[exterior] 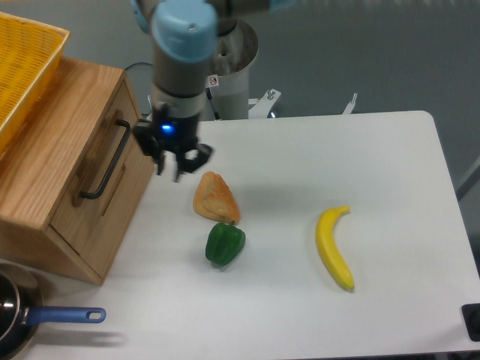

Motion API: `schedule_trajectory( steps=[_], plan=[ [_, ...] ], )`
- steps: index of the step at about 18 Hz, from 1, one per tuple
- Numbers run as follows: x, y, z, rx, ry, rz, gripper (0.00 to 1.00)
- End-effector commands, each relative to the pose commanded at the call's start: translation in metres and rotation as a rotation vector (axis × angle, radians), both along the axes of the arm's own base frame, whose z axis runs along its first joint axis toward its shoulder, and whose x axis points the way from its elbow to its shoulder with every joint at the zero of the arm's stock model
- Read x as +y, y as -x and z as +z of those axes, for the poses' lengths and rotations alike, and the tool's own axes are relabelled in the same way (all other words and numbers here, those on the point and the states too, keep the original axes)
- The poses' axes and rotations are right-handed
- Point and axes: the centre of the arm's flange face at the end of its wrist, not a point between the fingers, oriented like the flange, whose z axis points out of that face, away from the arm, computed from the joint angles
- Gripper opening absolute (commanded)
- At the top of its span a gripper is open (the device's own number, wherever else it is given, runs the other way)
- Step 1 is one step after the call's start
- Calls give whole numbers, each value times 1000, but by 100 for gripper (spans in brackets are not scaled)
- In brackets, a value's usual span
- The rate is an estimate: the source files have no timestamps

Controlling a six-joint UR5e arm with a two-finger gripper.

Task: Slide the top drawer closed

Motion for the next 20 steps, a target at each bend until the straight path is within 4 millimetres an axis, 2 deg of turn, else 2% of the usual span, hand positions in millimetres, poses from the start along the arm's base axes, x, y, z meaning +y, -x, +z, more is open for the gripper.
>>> schedule_trajectory(
  steps=[4, 7, 9, 11, 13, 14, 17, 20],
  plan=[
    [-35, 56, -15, 31, 44, 45, 100],
    [-61, 93, -49, 24, 80, -53, 100],
    [-83, 117, -59, 29, 89, -98, 100],
    [-97, 141, -72, 37, 111, -137, 100],
    [-111, 165, -72, 116, 201, -206, 100],
    [-120, 174, -72, 151, 247, -233, 100],
    [-137, 196, -98, 135, 297, -294, 100],
    [-138, 206, -112, 128, 301, -379, 100]
  ],
)
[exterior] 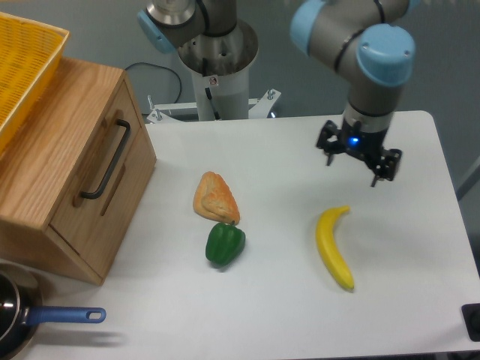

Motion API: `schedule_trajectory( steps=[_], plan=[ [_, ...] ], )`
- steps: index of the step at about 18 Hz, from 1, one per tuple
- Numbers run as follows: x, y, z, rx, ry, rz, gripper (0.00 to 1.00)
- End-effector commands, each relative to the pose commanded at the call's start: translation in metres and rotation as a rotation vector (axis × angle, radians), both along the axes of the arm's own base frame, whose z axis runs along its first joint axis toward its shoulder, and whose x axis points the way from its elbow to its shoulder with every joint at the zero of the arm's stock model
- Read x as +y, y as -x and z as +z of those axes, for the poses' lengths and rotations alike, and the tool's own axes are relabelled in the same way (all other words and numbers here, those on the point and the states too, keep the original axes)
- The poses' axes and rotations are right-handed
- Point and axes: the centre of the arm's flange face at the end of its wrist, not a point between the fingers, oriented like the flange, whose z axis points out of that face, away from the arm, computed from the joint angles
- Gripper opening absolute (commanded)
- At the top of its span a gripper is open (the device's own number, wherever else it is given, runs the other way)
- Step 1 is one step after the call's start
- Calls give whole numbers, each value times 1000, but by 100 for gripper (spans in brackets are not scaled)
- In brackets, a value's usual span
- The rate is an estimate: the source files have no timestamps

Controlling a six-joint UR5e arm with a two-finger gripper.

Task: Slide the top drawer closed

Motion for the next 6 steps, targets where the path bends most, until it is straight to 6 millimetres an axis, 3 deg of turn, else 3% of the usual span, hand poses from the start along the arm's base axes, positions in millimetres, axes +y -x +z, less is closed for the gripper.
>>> schedule_trajectory(
  steps=[3, 6],
  plan=[
    [-1, 4, -13, -24, 15, -135, 100],
    [0, 8, -13, -22, 10, -145, 100]
  ],
)
